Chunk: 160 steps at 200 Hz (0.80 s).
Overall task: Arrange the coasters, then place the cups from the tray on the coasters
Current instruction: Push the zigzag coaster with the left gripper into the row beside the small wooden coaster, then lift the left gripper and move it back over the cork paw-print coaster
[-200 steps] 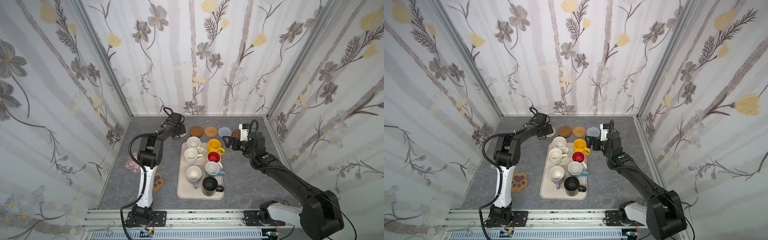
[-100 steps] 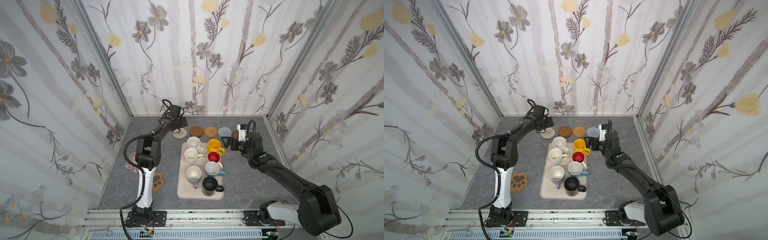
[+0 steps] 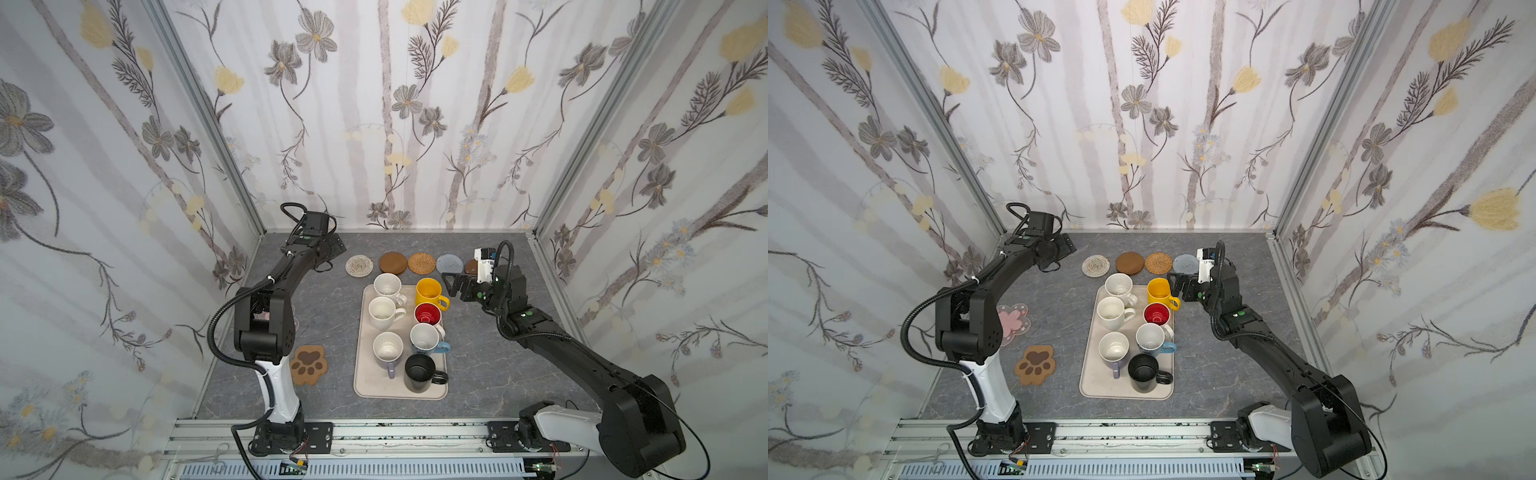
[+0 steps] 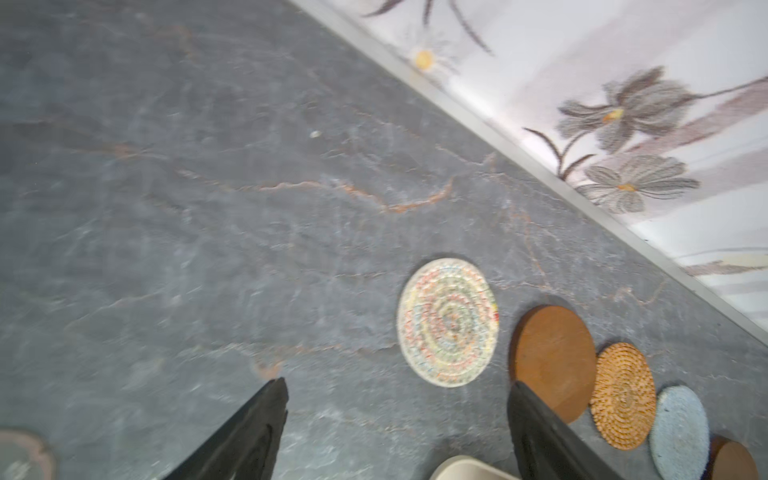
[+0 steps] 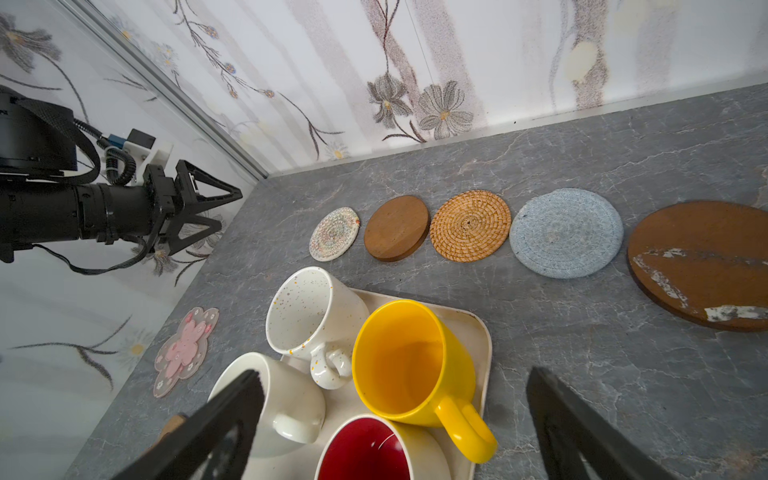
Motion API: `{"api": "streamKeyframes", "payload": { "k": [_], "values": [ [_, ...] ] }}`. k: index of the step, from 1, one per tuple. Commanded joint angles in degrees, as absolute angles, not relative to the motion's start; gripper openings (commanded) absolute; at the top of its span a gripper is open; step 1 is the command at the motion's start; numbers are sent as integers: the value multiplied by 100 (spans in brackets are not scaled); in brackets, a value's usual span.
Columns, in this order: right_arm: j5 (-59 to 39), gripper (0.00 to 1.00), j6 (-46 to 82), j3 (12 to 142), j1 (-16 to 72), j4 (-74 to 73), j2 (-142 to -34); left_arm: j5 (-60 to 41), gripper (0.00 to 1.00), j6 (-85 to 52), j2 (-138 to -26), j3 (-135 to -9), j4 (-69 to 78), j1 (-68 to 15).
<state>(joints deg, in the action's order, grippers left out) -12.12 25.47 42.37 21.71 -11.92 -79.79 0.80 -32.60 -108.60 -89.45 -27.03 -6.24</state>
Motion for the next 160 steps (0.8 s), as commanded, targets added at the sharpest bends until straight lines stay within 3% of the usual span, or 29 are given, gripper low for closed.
{"api": "streamKeyframes", "payload": {
  "k": [1, 50, 115, 160],
  "values": [
    [-1306, 100, 2637, 4155, 2270, -1424, -8019, 342, 86, -3526, -10499, -8438, -2698, -343],
    [-1355, 100, 2679, 4176, 2408, -1432, -7912, 234, 86, -3913, -9682, -6988, -2413, 502],
    [-1533, 100, 2793, 4148, 2469, -1528, -7815, -395, 79, -3586, -8276, -5705, -2813, 516],
    [-1585, 100, 2834, 4131, 2476, -1569, -7805, -760, 82, -3999, -7356, -4496, -2996, 418]
  ]
}}
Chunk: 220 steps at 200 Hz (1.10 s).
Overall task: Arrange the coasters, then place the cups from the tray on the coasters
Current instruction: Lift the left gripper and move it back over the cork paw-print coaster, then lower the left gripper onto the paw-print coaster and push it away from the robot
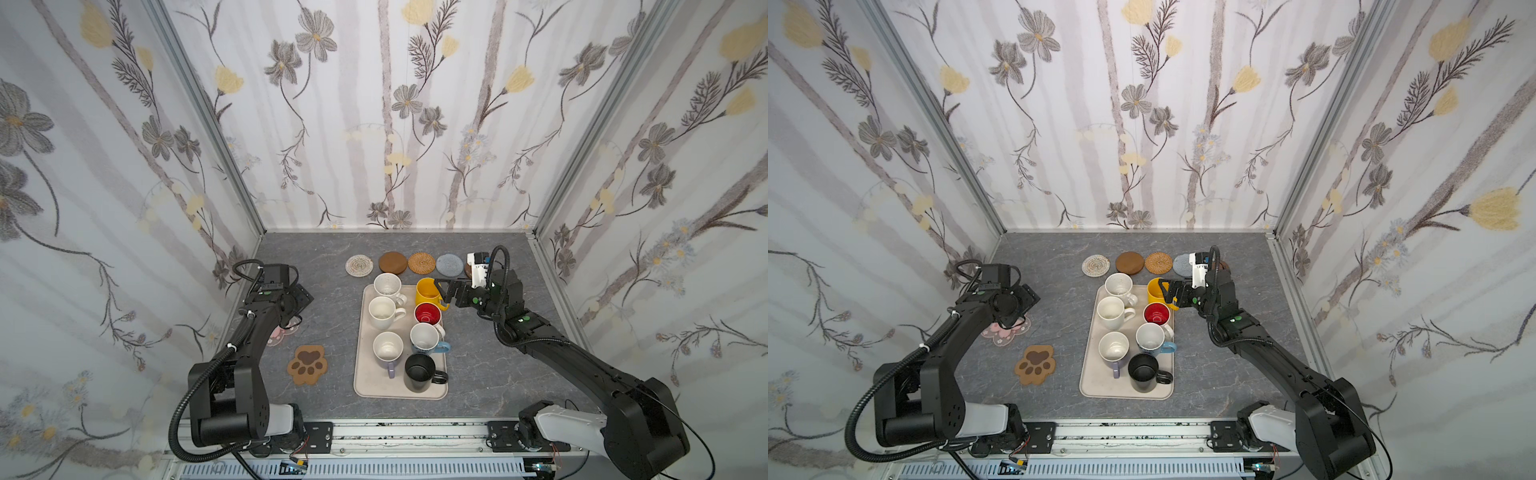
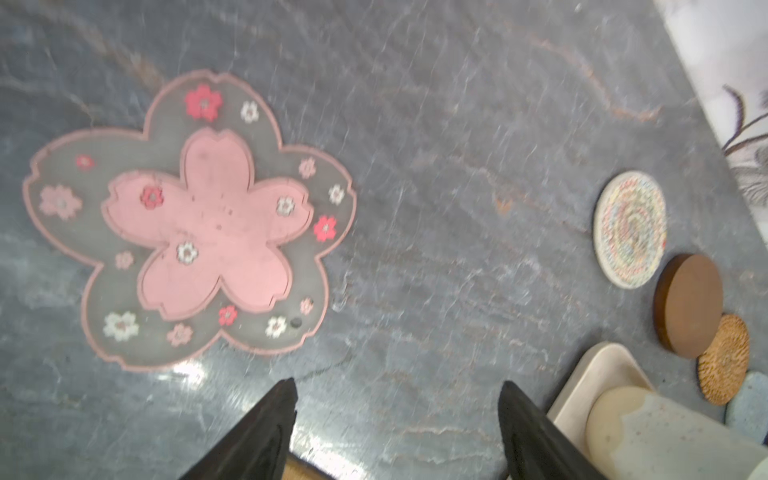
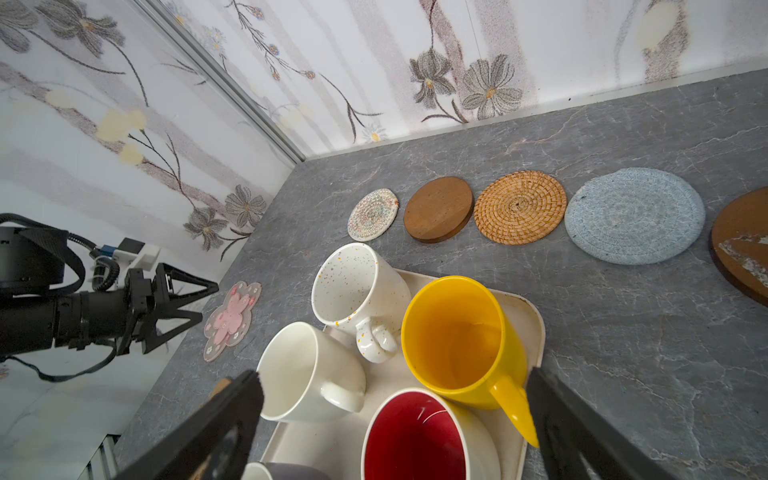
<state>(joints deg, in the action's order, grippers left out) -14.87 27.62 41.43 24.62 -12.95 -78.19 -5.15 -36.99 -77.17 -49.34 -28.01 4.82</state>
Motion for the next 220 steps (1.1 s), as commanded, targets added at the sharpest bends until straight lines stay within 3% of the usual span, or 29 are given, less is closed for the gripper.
{"api": "streamKeyframes", "payload": {
  "k": [1, 41, 128, 220],
  "values": [
    [-1583, 100, 2832, 4126, 2477, -1571, -7805, -758, 83, -4017, -7325, -4463, -2992, 411],
    [-1608, 100, 2856, 4148, 2476, -1599, -7887, -511, 91, -4557, -6136, -3644, -3254, 264],
    [-1528, 100, 2865, 4219, 2482, -1516, -8051, 0, 100, -6179, -5197, -3013, -4107, -716],
    [-1443, 100, 2888, 4254, 2481, -1464, -8167, 507, 100, -7052, -5544, -2923, -4641, -791]
  ]
}}
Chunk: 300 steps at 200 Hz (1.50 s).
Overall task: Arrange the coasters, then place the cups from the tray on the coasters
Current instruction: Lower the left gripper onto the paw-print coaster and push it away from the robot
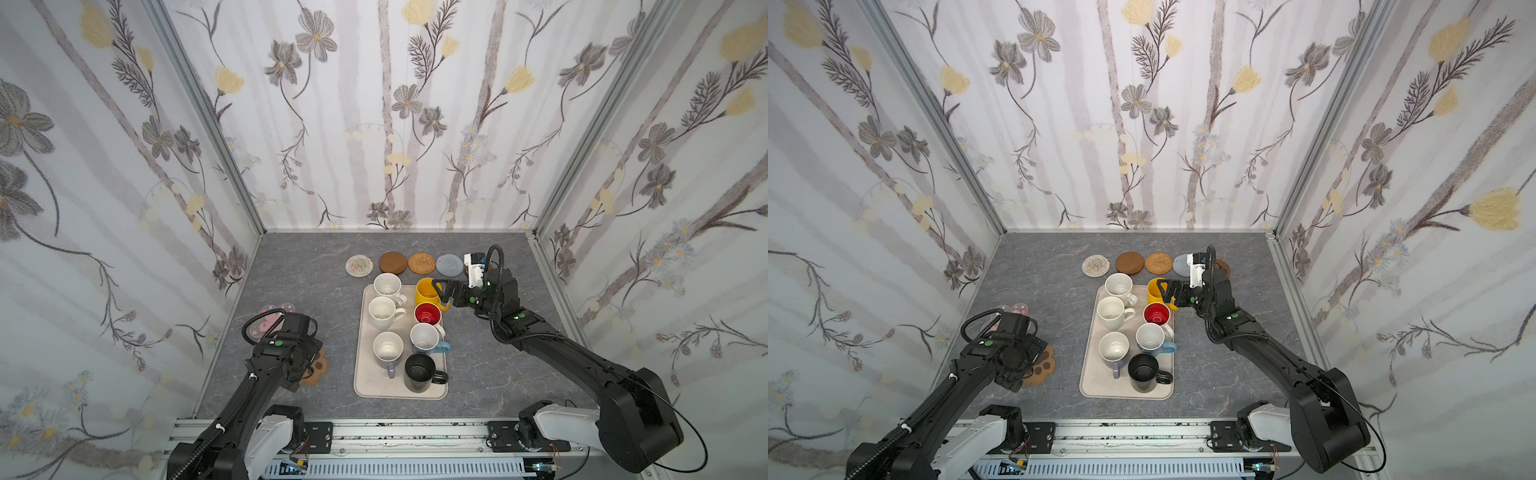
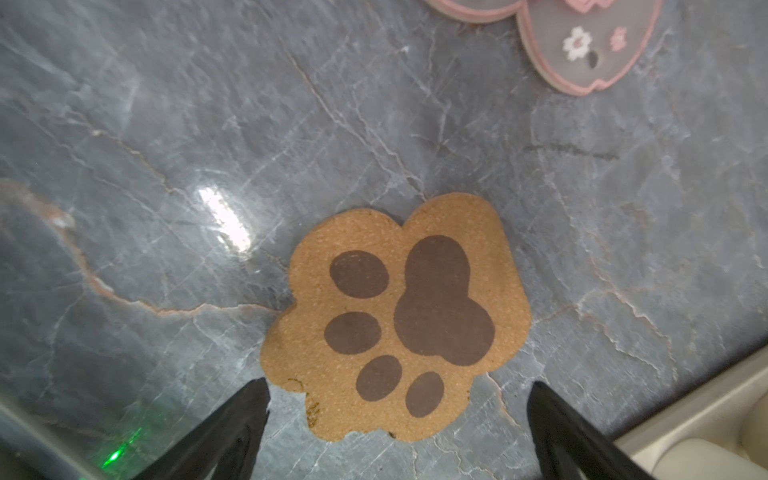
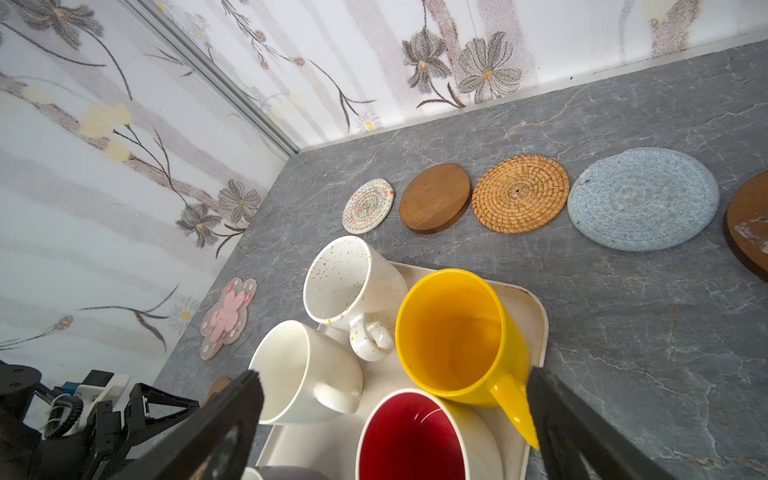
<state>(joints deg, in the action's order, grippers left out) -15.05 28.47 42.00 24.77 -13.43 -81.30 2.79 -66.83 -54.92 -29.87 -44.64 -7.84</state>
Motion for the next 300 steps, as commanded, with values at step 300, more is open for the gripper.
{"api": "streamKeyframes", "payload": {
  "k": [300],
  "values": [
    [-1399, 100, 2843, 4271, 2487, -1455, -8310, -138, 98, -7366, -8119, -3480, -944, -861]
  ]
}}
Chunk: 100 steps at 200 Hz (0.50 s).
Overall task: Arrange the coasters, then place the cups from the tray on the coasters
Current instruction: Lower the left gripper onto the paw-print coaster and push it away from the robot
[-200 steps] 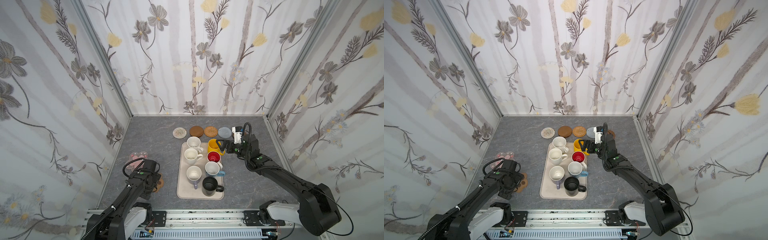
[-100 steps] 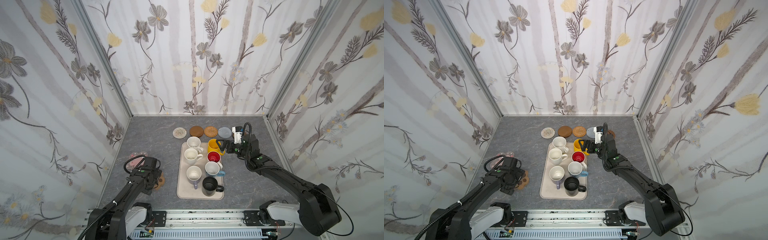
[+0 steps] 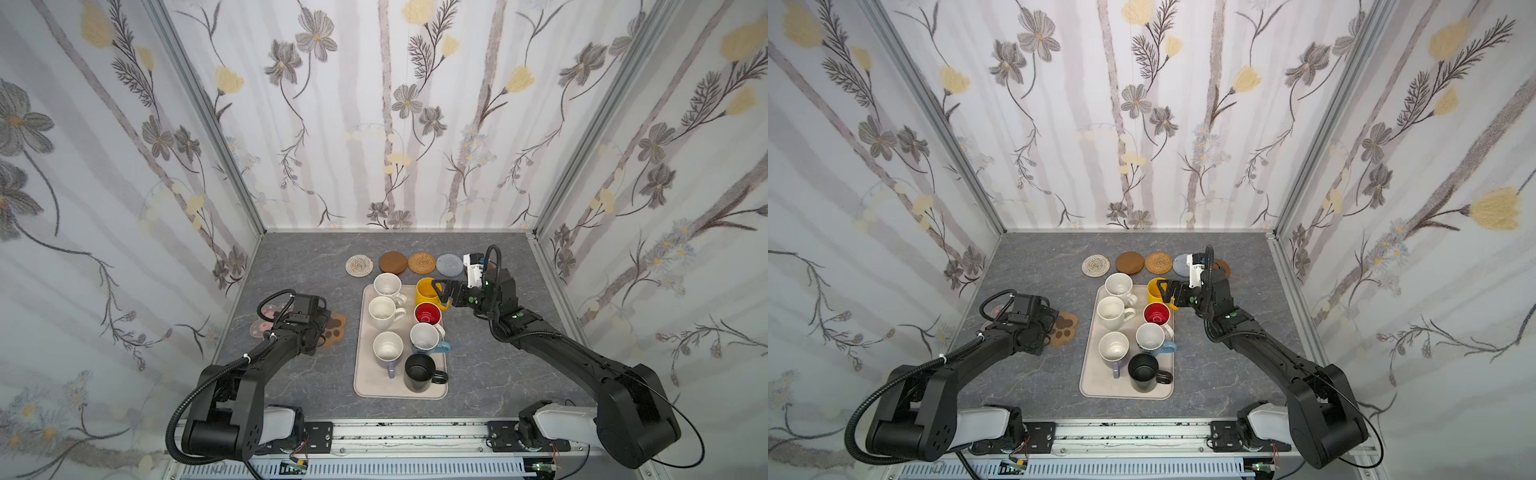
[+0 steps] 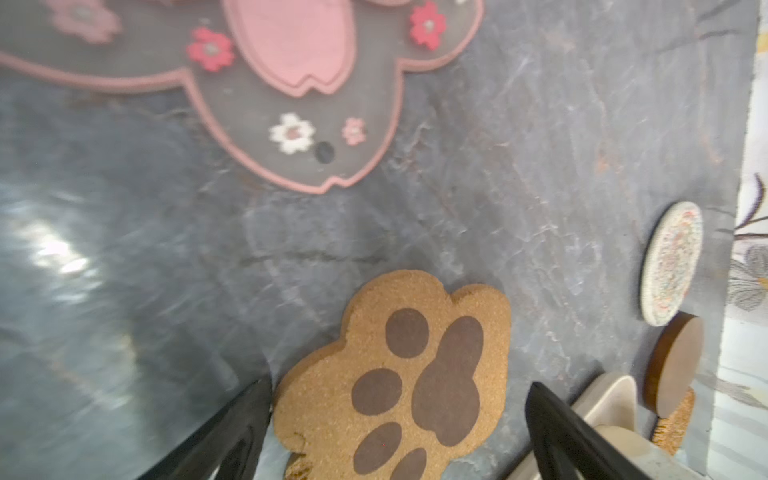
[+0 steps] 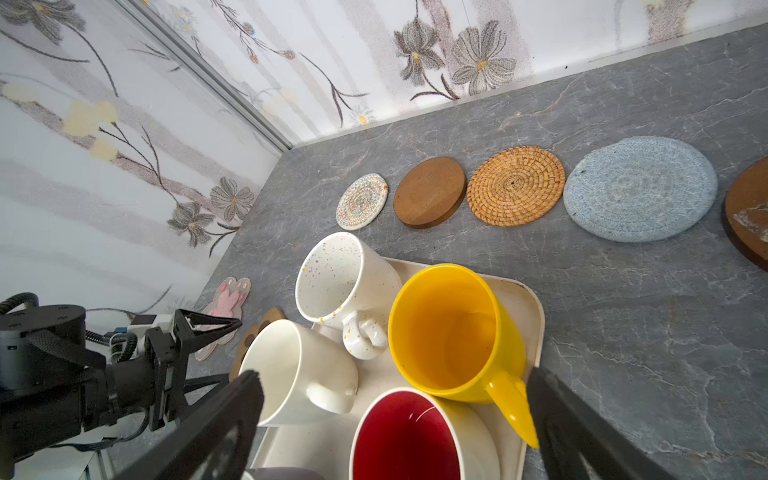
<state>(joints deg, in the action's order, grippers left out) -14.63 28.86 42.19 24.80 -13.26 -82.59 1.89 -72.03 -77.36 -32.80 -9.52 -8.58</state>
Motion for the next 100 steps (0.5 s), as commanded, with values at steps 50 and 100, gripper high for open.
{"api": "streamKeyframes", "payload": {
  "k": [50, 100],
  "values": [
    [-1294, 100, 2777, 4271, 2483, -1365, -8358, 140, 97, -6641, -8165, -4093, -934, -900],
    [-1301, 100, 2760, 4500, 2485, -1271, -8485, -252, 98, -5336, -7649, -3953, -1046, -957]
  ]
}}
